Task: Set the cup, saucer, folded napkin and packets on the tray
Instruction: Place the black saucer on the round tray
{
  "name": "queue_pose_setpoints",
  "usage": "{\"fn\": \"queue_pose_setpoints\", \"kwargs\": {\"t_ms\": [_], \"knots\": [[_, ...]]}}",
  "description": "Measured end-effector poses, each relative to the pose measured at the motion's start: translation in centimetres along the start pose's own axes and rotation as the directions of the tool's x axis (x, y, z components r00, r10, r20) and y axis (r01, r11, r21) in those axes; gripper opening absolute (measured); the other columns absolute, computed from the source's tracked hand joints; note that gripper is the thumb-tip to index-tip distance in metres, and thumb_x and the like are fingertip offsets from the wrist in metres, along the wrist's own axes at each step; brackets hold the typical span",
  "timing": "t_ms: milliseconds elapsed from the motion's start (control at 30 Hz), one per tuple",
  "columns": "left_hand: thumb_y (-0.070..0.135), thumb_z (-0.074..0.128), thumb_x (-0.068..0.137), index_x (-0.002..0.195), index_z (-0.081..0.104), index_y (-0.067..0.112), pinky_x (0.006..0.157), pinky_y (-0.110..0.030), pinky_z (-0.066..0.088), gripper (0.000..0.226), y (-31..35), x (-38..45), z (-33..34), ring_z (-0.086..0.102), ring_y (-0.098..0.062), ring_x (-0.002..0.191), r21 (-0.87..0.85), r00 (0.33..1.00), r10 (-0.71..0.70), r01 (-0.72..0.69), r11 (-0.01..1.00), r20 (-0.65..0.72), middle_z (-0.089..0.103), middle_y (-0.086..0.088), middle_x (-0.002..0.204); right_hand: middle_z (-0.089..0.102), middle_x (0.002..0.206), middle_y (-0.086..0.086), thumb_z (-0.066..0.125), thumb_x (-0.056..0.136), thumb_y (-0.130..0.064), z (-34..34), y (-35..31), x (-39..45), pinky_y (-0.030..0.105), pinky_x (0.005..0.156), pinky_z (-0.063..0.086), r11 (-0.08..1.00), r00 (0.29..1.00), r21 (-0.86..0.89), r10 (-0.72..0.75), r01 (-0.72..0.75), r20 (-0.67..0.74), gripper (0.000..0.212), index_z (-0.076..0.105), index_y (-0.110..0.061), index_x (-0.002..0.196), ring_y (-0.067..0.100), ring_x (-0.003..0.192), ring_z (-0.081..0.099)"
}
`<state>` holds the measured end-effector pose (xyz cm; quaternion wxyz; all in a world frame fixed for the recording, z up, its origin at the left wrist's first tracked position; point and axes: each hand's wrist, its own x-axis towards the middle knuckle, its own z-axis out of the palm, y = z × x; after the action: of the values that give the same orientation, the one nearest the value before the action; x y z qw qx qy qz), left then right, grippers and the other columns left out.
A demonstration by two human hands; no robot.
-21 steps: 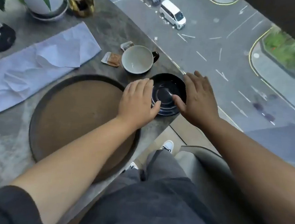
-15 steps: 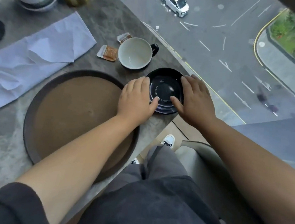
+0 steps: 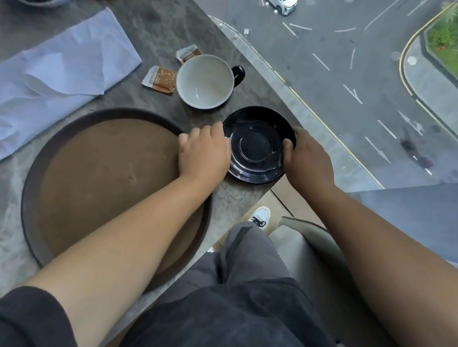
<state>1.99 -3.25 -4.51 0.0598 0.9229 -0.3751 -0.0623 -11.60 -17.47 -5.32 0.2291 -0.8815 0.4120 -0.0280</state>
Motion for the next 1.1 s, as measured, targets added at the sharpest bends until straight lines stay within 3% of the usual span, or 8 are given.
{"fn": "queue_pose_setpoints", "kwargs": {"t_ms": [100, 200, 300, 433, 567, 733, 900, 1100], "knots": [[0.024, 0.04, 0.095, 0.116, 0.054, 0.009, 0.079, -0.043, 0.033, 0.029, -0.1, 0.1, -0.1, 0.055, -0.035, 0.096, -0.053, 1.0, -0.014, 0.013, 0.999, -0.018, 0.065, -0.012, 0.105, 0.068, 0.094, 0.018, 0.038, 0.099, -0.028, -0.4, 0.2, 0.2, 0.036, 0.064, 0.038, 0.996, 1.0, 0.08, 0.029, -0.029, 0.0, 0.03, 0.055, -0.009, 0.115, 0.04, 0.086, 0.06], [0.022, 0.041, 0.095, 0.119, 0.053, 0.009, 0.081, -0.043, 0.037, 0.03, -0.5, -0.7, -1.1, 0.056, -0.036, 0.1, -0.219, 0.998, -0.027, 0.015, 0.976, -0.051, 0.064, -0.013, 0.11, 0.07, 0.09, 0.017, 0.041, 0.097, -0.027, -1.3, 0.0, -0.3, 0.037, 0.066, 0.042, 0.991, 0.999, 0.135, 0.005, 0.0, -0.034, 0.028, 0.058, -0.009, 0.111, 0.038, 0.084, 0.061], [0.023, 0.04, 0.096, 0.117, 0.053, 0.011, 0.074, -0.038, 0.042, 0.028, -1.3, -2.0, -2.3, 0.057, -0.031, 0.099, -0.435, 0.997, -0.05, 0.018, 0.9, -0.064, 0.063, -0.008, 0.112, 0.07, 0.086, 0.011, 0.041, 0.096, -0.03, -2.2, -1.0, -1.0, 0.037, 0.066, 0.044, 0.986, 0.999, 0.165, -0.015, 0.023, -0.051, 0.028, 0.06, -0.012, 0.109, 0.033, 0.082, 0.061], [0.022, 0.041, 0.097, 0.114, 0.053, 0.011, 0.069, -0.035, 0.037, 0.024, -3.1, -3.9, -3.9, 0.057, -0.029, 0.093, -0.533, 0.987, -0.142, 0.078, 0.843, -0.079, 0.066, -0.007, 0.1, 0.068, 0.084, 0.005, 0.04, 0.096, -0.033, -2.7, -3.5, -1.9, 0.038, 0.067, 0.047, 0.978, 0.998, 0.201, -0.047, 0.052, -0.03, 0.028, 0.061, -0.016, 0.106, 0.028, 0.08, 0.059], [0.023, 0.039, 0.097, 0.111, 0.052, 0.011, 0.074, -0.045, 0.046, 0.022, -5.7, -6.5, -5.1, 0.058, -0.034, 0.089, -0.54, 0.971, -0.221, 0.136, 0.83, -0.095, 0.066, -0.01, 0.092, 0.058, 0.07, -0.006, 0.041, 0.095, -0.034, -1.9, -6.4, -2.9, 0.032, 0.06, 0.037, 0.972, 0.993, 0.205, -0.117, 0.116, -0.006, 0.024, 0.059, -0.019, 0.093, 0.022, 0.071, 0.052], [0.029, 0.037, 0.097, 0.106, 0.051, 0.014, 0.07, -0.048, 0.048, 0.022, -10.5, -10.4, -5.5, 0.057, -0.034, 0.079, -0.518, 0.953, -0.289, 0.202, 0.831, -0.093, 0.064, -0.009, 0.081, 0.071, 0.089, 0.008, 0.045, 0.096, -0.036, 0.0, -10.0, -5.1, 0.034, 0.063, 0.04, 0.952, 0.967, 0.193, -0.25, 0.236, 0.049, 0.027, 0.06, -0.015, 0.103, 0.032, 0.083, 0.062], [0.026, 0.043, 0.098, 0.099, 0.053, 0.01, 0.066, -0.043, 0.045, 0.019, -15.2, -15.0, -5.7, 0.058, -0.035, 0.077, -0.499, 0.938, -0.34, 0.262, 0.826, -0.071, 0.062, -0.009, 0.077, 0.071, 0.09, 0.011, 0.047, 0.096, -0.036, 2.9, -13.6, -7.6, 0.034, 0.062, 0.04, 0.923, 0.915, 0.125, -0.379, 0.363, 0.14, 0.028, 0.061, -0.014, 0.104, 0.035, 0.084, 0.063], [0.029, 0.041, 0.099, 0.104, 0.052, 0.01, 0.069, -0.045, 0.046, 0.022, -19.7, -19.3, -5.7, 0.058, -0.039, 0.086, -0.35, 0.902, -0.431, 0.402, 0.846, -0.005, 0.067, -0.014, 0.093, 0.071, 0.086, 0.011, 0.05, 0.093, -0.04, 6.2, -17.3, -10.0, 0.034, 0.063, 0.044, 0.901, 0.865, 0.151, -0.432, 0.406, 0.254, 0.028, 0.062, -0.015, 0.098, 0.035, 0.085, 0.063]]}}
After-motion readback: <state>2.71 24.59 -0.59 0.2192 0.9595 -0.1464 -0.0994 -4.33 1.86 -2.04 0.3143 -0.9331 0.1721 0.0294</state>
